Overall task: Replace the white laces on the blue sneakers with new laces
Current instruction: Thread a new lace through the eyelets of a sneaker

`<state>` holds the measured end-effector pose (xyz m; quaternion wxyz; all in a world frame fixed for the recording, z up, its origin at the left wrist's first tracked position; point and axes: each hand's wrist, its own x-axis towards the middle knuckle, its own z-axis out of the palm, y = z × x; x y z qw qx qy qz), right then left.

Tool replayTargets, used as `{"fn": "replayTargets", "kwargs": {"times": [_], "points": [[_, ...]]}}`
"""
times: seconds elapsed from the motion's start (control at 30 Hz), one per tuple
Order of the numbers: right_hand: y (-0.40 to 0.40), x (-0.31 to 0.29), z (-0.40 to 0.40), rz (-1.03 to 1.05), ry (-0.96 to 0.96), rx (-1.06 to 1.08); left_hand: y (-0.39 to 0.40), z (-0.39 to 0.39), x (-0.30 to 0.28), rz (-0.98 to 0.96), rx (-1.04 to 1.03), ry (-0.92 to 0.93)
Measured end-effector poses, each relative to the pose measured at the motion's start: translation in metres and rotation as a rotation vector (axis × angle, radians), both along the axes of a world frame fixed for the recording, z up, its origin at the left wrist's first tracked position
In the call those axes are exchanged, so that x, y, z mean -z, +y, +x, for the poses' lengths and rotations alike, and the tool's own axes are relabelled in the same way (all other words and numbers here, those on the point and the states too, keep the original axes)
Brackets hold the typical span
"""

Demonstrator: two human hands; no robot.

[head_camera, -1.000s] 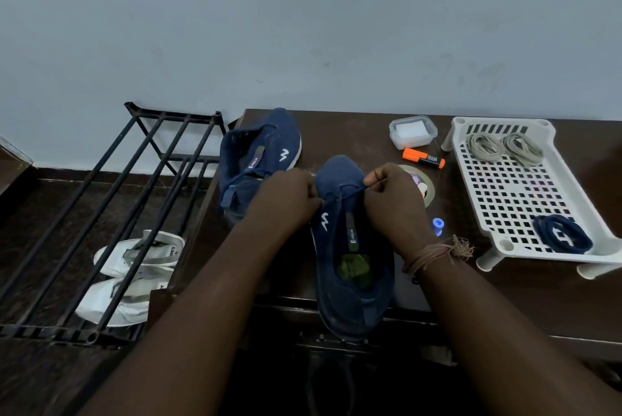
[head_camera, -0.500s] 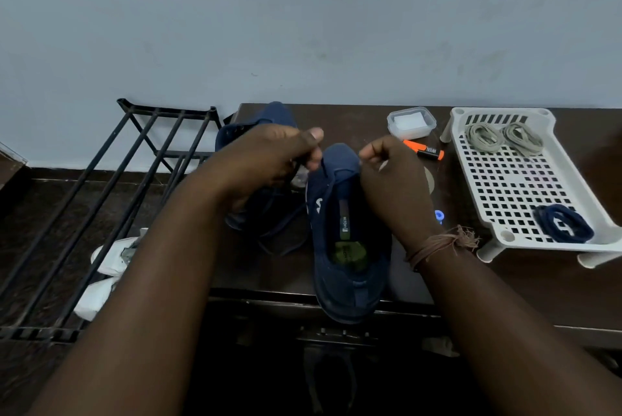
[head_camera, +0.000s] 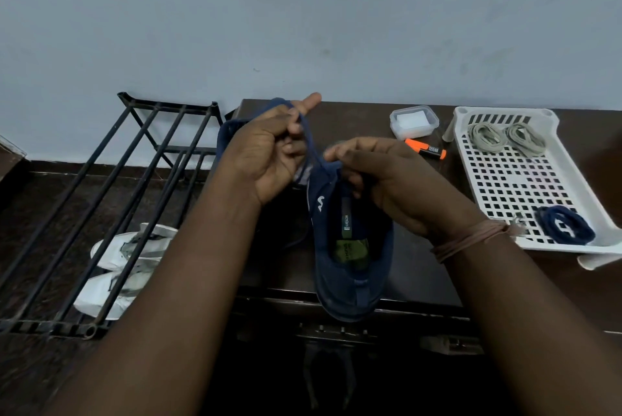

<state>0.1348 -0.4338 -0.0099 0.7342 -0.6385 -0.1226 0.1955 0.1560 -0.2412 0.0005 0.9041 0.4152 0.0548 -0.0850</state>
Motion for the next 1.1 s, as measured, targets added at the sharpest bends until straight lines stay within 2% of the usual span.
{"fn": "replayTargets", "kwargs": {"times": [0.1, 0.17, 0.27, 0.37, 0.47, 0.53, 0.67, 0.73, 0.77, 0.8, 0.87, 0.93, 1.0, 1.03, 1.1], "points": [[-0.001, -0.002, 0.002, 0.049, 0.060, 0.063, 0.000, -0.001, 0.003, 0.060, 0.034, 0.010], [0.002, 0.001, 0.003, -0.029, 0.053, 0.091, -0.014, -0.007, 0.000, 0.137, 0.095, 0.001], [0.004, 0.004, 0.000, -0.233, -0.055, 0.016, -0.026, -0.012, -0.004, 0.164, 0.126, -0.028], [0.002, 0.001, 0.000, -0.207, -0.071, 0.018, -0.017, -0.009, -0.003, 0.162, 0.071, -0.006], [-0.005, -0.004, 0.006, 0.001, 0.014, 0.087, 0.001, -0.001, 0.000, 0.055, -0.074, 0.091], [-0.013, -0.006, 0.011, 0.066, 0.037, 0.166, 0.014, 0.002, 0.002, -0.022, -0.184, 0.166], [-0.029, 0.001, 0.021, -0.013, 0.042, 0.379, 0.021, 0.003, 0.003, -0.173, -0.265, 0.237], [-0.031, 0.004, 0.021, -0.037, 0.026, 0.427, 0.011, 0.003, 0.003, -0.190, -0.294, 0.259], [-0.030, 0.005, 0.020, -0.038, 0.012, 0.426, 0.005, 0.003, 0.004, -0.134, -0.300, 0.265], [-0.028, 0.006, 0.018, -0.045, -0.003, 0.414, -0.003, 0.000, 0.003, 0.009, -0.284, 0.251], [-0.021, 0.005, 0.014, -0.092, -0.043, 0.379, -0.019, -0.008, 0.003, 0.538, -0.215, 0.145], [-0.014, 0.005, 0.011, -0.181, -0.108, 0.347, -0.032, -0.017, 0.004, 0.985, -0.138, -0.106], [-0.011, 0.005, 0.008, -0.275, -0.153, 0.312, -0.038, -0.022, 0.005, 1.166, -0.043, -0.351], [-0.011, 0.004, 0.007, -0.296, -0.159, 0.289, -0.039, -0.023, 0.007, 1.224, -0.027, -0.412], [-0.013, 0.003, 0.007, -0.301, -0.155, 0.249, -0.035, -0.022, 0.008, 1.225, -0.036, -0.389]]}}
